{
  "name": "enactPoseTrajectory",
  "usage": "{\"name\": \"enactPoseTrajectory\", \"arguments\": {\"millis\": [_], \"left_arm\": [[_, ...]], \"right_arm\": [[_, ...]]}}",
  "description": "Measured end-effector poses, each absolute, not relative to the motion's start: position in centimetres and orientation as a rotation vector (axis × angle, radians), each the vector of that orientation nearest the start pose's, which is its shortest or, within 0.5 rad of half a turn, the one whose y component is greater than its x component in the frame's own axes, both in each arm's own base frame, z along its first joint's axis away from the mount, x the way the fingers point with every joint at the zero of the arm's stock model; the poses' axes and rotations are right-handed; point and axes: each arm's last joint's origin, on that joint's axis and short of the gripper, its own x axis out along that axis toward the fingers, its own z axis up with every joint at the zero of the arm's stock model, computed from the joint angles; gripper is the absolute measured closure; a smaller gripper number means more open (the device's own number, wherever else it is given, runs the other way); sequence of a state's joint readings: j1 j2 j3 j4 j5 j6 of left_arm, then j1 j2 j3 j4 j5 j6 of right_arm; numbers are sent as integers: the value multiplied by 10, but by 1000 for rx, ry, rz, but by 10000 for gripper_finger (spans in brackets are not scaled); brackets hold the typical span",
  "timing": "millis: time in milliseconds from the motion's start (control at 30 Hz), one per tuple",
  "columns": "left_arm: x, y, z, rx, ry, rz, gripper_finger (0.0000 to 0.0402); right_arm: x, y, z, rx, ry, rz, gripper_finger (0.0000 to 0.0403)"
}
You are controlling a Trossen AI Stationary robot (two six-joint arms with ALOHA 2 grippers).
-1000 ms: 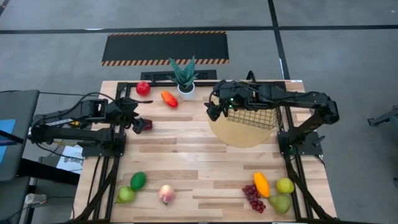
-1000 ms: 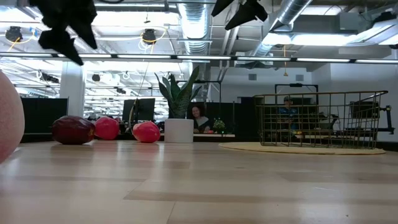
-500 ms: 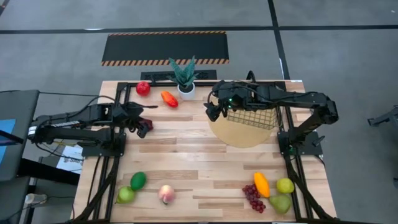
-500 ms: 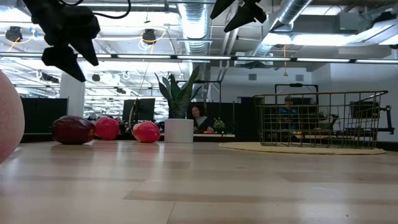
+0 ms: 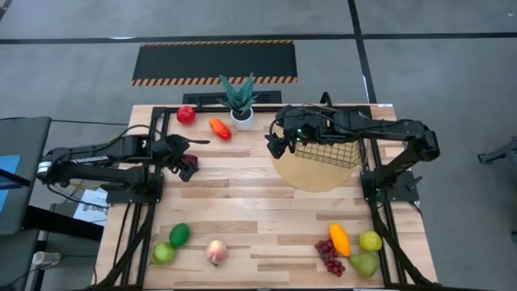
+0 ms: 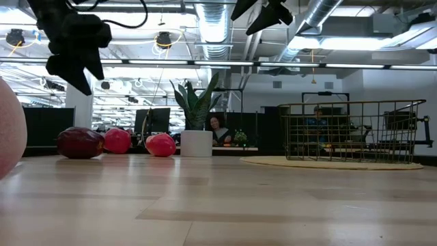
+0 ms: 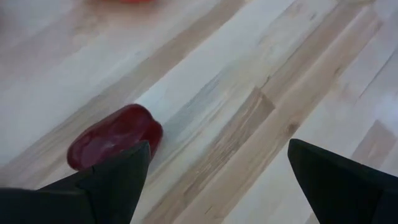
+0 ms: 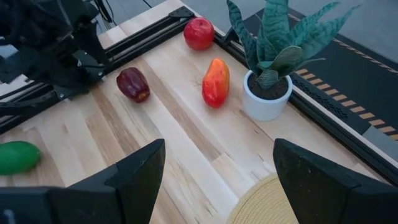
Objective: Build produce basket
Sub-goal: Put the dark red apple into the wire basket
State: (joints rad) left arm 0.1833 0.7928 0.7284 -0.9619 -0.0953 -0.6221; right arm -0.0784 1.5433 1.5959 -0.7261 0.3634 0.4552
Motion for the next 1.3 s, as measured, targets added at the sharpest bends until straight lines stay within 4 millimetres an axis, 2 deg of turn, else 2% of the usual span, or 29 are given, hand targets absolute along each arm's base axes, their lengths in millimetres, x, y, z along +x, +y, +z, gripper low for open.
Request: {"name": "enactPoseTrajectory", "arguments": {"millis": [200, 467, 733, 1000, 1100, 1200, 1300], "left_arm": [[136, 27, 250, -580, 951, 541, 33], [129, 20, 272, -556, 877, 466, 33], [119, 10, 262, -560, 1056, 484, 25], [111, 0, 264, -558, 1061, 436, 24], [110, 0, 263, -509, 1054, 480, 24], [109, 2, 256, -454, 1036, 547, 24], [113, 2, 248, -422, 1028, 542, 24]], "right_arm": [[326, -36, 381, 334, 563, -569, 85], [325, -36, 379, 328, 590, -574, 85], [325, -36, 379, 327, 592, -574, 85], [325, -36, 379, 321, 593, -571, 85], [325, -36, 379, 311, 595, -568, 85], [325, -36, 379, 311, 595, -568, 85], [324, -37, 379, 312, 595, -569, 85]]}}
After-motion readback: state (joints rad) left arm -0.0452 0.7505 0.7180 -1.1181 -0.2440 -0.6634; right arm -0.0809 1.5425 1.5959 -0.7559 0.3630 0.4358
